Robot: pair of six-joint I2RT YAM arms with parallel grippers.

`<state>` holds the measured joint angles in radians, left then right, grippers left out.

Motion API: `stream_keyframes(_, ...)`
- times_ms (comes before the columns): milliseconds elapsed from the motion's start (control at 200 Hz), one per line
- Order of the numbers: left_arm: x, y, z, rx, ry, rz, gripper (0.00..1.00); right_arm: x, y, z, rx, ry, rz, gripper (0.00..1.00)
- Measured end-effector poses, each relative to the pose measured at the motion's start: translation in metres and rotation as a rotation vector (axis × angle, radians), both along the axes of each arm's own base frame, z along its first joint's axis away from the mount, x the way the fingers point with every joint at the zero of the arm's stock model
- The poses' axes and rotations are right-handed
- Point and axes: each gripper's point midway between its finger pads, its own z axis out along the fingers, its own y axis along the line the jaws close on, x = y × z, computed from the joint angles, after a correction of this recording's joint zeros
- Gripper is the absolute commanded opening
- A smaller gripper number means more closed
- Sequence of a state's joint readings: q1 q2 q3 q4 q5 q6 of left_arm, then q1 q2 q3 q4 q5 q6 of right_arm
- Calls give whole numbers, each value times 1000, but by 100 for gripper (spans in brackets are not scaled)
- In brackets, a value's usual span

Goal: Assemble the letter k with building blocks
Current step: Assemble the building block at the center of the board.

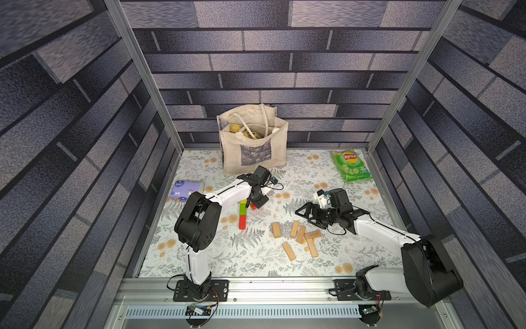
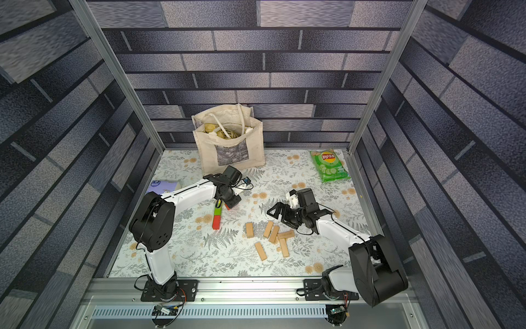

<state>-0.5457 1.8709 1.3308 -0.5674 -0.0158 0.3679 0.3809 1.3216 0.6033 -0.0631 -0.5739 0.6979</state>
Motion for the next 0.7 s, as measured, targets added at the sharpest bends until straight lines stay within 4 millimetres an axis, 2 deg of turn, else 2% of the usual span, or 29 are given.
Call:
stream_keyframes(341, 0, 4, -2, 10, 0, 4, 1, 1, 1, 2, 4, -1, 2, 100)
stream_keyframes(701, -4, 11, -15, 27, 31, 16, 0, 0, 1, 2, 5, 3, 0, 100)
